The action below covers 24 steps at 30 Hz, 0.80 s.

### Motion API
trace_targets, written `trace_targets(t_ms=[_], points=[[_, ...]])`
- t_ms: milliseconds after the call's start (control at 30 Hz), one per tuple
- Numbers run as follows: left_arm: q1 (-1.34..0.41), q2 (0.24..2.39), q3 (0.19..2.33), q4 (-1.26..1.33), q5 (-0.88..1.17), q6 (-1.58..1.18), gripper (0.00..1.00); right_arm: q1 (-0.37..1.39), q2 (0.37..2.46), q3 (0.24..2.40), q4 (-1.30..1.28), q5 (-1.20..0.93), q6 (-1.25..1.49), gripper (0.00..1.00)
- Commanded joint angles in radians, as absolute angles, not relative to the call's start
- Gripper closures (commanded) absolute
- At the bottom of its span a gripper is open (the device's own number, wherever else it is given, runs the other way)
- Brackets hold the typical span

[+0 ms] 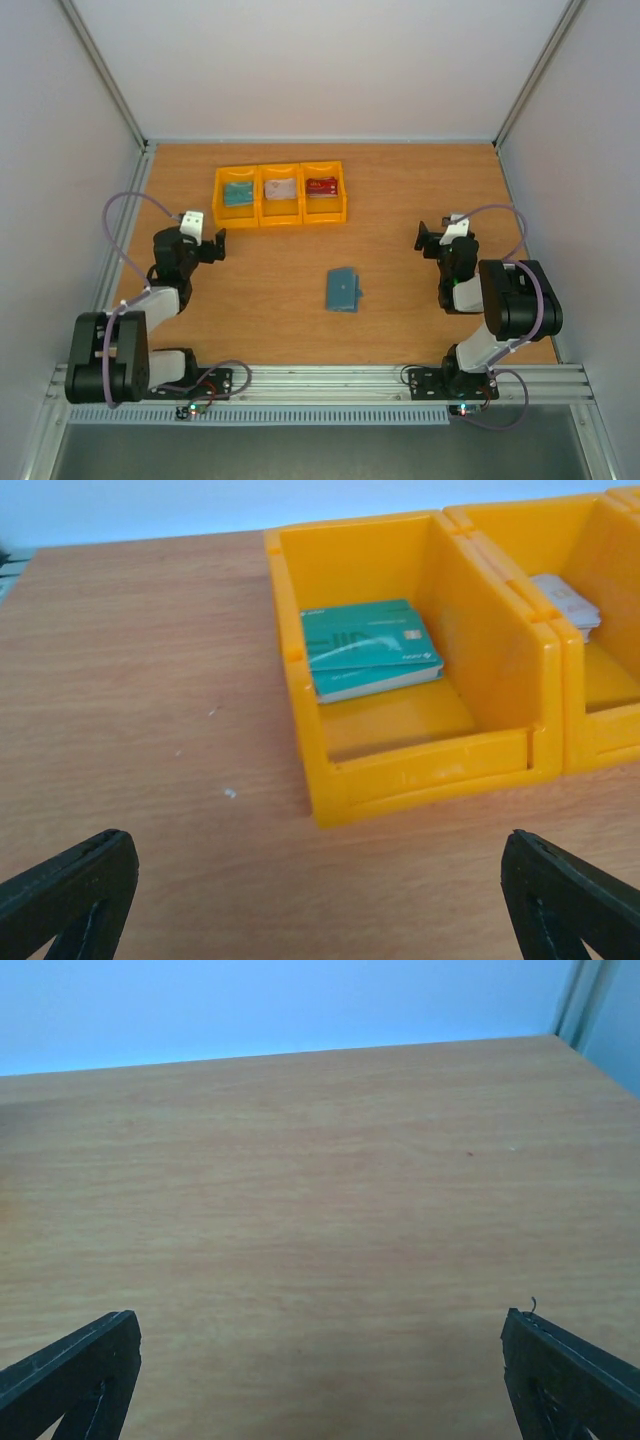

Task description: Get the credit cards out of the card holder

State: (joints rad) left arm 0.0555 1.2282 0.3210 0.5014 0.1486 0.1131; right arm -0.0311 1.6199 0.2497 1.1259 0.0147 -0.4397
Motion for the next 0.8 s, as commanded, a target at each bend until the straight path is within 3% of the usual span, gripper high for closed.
trace_targets(t_ms=[0,333,433,767], points=[[0.036,1.313,0.361,0.694,0.201,0.120,0.01,-0.034,1.593,0.351,0.970,-0.036,-0.469,0.01],[0.028,1.508,0.472,0.720,0.238,0.080,0.01,-0.034,1.593,0.422,0.836,-0.030,-0.468,0.01],[0.023,1.555,0.303,1.083,0.266,0.081,0.01,-0.033,1.592,0.422,0.835,-0.026,-0.465,0.01],[0.031,1.552,0.345,0.997,0.271,0.088,0.01,-0.034,1.592,0.422,0.836,-0.025,-0.466,0.02]])
